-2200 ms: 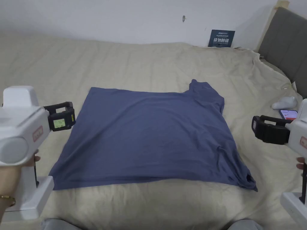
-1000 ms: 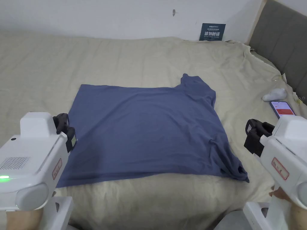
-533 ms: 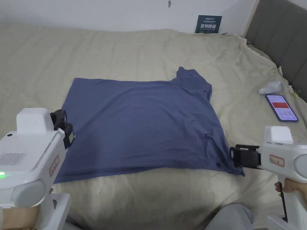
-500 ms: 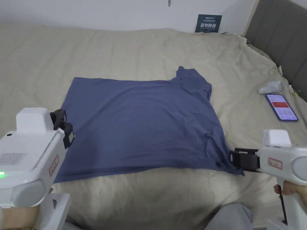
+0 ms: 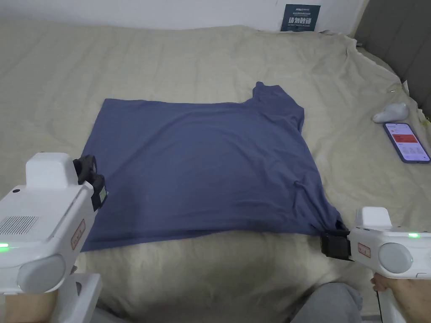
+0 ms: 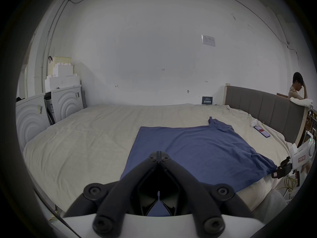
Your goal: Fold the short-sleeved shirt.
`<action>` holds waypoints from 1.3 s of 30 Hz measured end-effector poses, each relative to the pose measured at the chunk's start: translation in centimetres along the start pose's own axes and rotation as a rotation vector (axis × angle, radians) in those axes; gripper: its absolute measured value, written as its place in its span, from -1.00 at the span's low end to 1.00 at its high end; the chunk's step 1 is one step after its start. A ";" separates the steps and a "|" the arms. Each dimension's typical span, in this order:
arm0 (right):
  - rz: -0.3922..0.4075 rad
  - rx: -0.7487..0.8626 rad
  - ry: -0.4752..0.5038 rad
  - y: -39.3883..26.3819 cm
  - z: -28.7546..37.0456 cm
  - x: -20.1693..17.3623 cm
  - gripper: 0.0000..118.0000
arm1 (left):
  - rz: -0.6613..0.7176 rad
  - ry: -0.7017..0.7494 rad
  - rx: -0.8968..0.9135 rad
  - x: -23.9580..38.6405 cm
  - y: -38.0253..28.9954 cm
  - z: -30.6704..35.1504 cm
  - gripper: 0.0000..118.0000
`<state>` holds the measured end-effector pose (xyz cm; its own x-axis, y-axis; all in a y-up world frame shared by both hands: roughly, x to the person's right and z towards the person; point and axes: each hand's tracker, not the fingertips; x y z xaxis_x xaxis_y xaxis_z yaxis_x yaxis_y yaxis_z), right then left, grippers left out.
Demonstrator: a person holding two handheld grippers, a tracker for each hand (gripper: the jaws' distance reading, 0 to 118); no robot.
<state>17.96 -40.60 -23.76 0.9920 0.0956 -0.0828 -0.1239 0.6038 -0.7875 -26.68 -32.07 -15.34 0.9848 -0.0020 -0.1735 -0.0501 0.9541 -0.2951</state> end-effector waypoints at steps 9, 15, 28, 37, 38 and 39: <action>-0.017 -0.021 0.046 1.0 -0.9 0.8 -0.89 | 0.021 0.027 -0.036 -0.5 -0.6 -0.4 -1.00; -0.085 0.001 0.088 1.9 0.7 2.0 -0.89 | 0.094 0.025 -0.097 -2.0 -0.2 -1.4 -0.44; -0.082 0.066 0.105 4.2 3.2 1.4 -0.89 | 0.137 0.062 -0.593 -9.4 -1.0 -5.6 0.88; -0.097 0.036 0.096 4.0 2.6 1.4 -0.89 | 0.082 0.129 -0.786 -9.5 -6.1 -7.1 0.31; -0.101 0.032 0.097 4.0 2.5 1.4 -0.89 | 0.096 0.138 -0.794 -9.3 -6.4 -7.2 0.11; -0.101 0.030 0.095 4.0 2.5 1.4 -0.89 | 0.118 0.153 -0.804 -9.1 -6.6 -7.4 -0.23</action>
<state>18.80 -36.08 -25.49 0.9971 -0.0415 -0.0630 -0.0228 0.6303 -0.7760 -36.51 -40.57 -18.81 0.9352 -0.0113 -0.3538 -0.3121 0.4457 -0.8390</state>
